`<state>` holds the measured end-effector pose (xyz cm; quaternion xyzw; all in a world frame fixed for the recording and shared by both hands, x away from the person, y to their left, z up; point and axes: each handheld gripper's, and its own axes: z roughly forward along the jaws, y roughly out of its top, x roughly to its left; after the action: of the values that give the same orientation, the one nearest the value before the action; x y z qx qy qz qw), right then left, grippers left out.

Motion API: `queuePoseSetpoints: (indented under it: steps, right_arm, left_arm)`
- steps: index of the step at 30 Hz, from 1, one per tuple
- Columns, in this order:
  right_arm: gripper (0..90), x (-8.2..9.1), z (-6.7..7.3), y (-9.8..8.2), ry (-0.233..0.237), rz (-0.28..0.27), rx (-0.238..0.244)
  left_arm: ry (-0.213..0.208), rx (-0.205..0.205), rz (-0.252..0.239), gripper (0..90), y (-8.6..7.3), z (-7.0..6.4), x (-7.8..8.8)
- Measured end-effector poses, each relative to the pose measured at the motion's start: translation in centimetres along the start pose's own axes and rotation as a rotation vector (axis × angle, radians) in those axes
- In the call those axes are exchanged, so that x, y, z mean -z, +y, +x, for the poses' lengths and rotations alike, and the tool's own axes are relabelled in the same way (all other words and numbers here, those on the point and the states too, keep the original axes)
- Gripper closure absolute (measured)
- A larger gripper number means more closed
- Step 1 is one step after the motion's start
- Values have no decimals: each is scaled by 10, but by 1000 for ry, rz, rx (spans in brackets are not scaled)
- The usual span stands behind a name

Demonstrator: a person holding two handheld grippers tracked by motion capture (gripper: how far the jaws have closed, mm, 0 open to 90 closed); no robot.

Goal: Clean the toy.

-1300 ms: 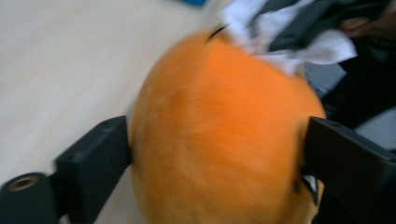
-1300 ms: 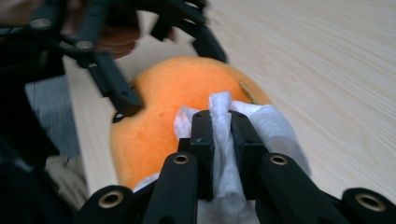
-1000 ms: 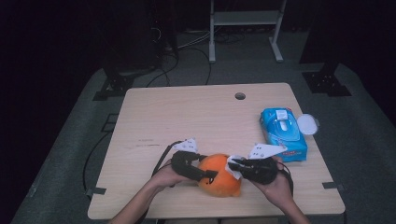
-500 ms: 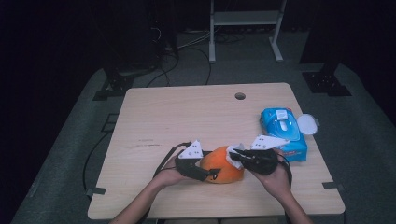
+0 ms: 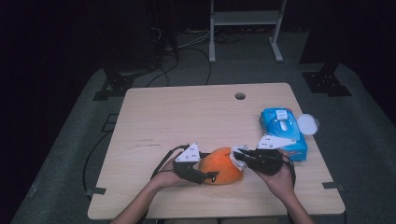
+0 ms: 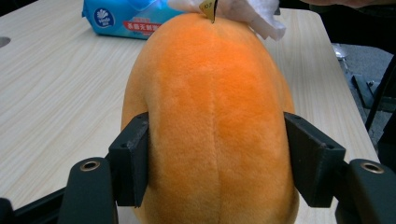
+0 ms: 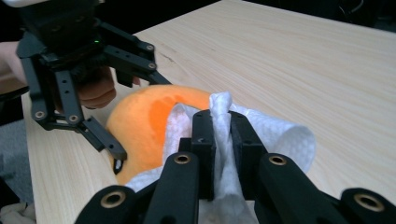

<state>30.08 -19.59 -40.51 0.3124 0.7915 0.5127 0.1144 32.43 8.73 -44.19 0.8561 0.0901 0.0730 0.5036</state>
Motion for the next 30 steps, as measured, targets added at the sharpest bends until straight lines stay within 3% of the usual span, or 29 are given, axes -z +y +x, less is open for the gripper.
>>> queuePoseSetpoints:
  steps: [3, 6, 8, 10, 11, 12, 14, 17, 21, 24, 30]
  right_arm:
    - [814, 6, 0, 2, -21, -4, -14]
    - [814, 5, 4, 9, 0, -24, -3]
    - [813, -3, 18, 20, 41, -30, 41]
    - [813, -6, 24, 23, 53, -23, 59]
    - [814, -9, 29, 26, 55, -11, 89]
    - [814, -16, 35, 27, 24, 31, 138]
    - [815, -18, 34, 26, 17, 44, 143]
    - [814, -10, 22, 16, 15, 33, 88]
    - [815, 1, 14, 7, -15, 31, 62]
    - [815, 14, 3, -8, -10, 28, -3]
    - [814, 18, 4, -3, -23, 16, 7]
  left_arm:
    - [-2, -28, 13, 320, 4, -2, -3]
    - [-5, -48, 15, 319, 5, -4, -4]
    - [-6, -72, 18, 318, 7, -7, -5]
    - [-15, -82, 16, 317, 7, -9, -7]
    - [-16, -99, 18, 317, 8, -10, -7]
    - [-16, -106, 24, 317, 8, -10, -6]
    - [-16, -99, 18, 317, 6, -10, -6]
    - [-18, -87, 13, 316, 5, -9, -6]
    - [-18, -74, 11, 315, 3, -8, -5]
    - [-18, -80, 10, 310, 4, -9, -7]
    - [-18, -77, 14, 306, 5, -9, -8]
